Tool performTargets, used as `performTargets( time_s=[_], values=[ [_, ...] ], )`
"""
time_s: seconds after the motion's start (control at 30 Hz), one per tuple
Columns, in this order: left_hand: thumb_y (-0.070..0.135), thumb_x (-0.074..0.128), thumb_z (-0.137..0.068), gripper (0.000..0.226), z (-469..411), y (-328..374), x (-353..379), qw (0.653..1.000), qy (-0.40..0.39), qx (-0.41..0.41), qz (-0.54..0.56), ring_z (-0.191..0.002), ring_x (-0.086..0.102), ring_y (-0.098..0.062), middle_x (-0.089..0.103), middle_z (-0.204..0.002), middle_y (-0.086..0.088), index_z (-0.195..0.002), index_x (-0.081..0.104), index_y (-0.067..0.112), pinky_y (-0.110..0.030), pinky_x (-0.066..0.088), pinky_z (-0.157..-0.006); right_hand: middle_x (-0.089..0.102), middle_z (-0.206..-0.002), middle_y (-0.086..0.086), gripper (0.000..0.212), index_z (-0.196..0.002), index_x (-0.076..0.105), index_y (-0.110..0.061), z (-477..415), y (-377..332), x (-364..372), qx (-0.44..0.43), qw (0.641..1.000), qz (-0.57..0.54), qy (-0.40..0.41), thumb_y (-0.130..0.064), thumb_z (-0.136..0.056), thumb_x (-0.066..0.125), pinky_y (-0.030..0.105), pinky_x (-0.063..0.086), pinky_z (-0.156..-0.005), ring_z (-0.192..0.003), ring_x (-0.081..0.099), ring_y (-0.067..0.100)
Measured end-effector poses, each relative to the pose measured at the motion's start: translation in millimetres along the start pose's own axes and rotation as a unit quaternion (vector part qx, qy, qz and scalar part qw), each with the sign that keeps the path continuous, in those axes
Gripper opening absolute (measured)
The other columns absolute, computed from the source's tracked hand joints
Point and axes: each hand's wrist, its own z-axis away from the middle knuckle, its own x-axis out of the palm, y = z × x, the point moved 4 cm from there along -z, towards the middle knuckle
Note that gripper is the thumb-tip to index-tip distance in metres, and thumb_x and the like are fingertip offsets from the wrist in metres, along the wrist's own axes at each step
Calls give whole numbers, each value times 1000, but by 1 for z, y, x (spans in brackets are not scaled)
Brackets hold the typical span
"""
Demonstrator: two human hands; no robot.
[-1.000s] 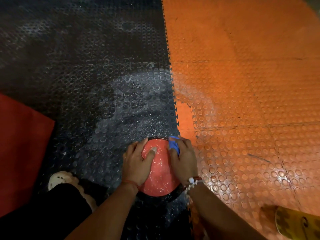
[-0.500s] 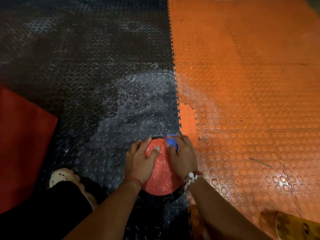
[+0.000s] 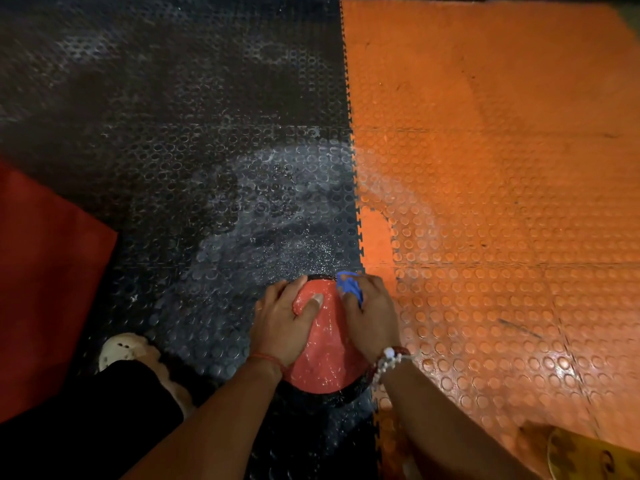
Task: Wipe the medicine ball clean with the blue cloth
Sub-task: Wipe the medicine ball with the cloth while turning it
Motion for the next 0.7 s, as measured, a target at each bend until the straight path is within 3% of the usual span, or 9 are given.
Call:
performTargets(
  time_s=[0.17,0.3,0.4,0.5,0.57,0.7],
  values=[
    [60,48,-89,51,5,7,0,1000,10,1,-26,-135,27,-20,30,-148,13,-139,42,49,-41,28,-108,59,-110,15,32,-115,60,-7,-22,36,-2,105,994,-10,-20,-24,-92,47,29,39,-78,-97,57,31],
    [61,48,-89,51,3,8,1,1000,6,-6,-14,-135,28,-21,32,-147,13,-138,42,49,-42,28,-108,65,-94,14,20,-96,65,-8,8,52,-12,193,975,-91,59,-19,-93,48,28,40,-68,-85,60,28],
    [57,50,-89,50,0,6,0,1000,8,-5,-6,-132,31,-21,35,-144,11,-138,43,47,-40,29,-108,55,-103,4,22,-107,64,-12,36,21,-11,139,984,-49,103,-20,-93,49,20,35,-66,-85,53,17],
    [57,50,-89,49,-2,2,-2,1000,9,-3,-7,-131,33,-21,36,-142,11,-137,45,47,-40,31,-107,52,-116,2,38,-119,61,-15,30,-9,-2,25,997,-25,68,-25,-86,44,21,40,-86,-101,51,14],
    [58,50,-89,49,-1,0,-2,1000,8,-7,5,-131,33,-20,36,-141,12,-137,45,48,-41,32,-107,54,-119,9,37,-117,60,-10,10,-4,-2,27,999,-10,41,-21,-86,45,24,41,-86,-102,54,21],
    [60,48,-89,51,1,4,-1,1000,16,-13,3,-132,32,-21,35,-143,11,-137,43,48,-42,32,-107,57,-112,15,29,-117,59,-6,-5,28,-6,102,994,7,35,-14,-91,49,22,32,-72,-94,56,28]
  ],
)
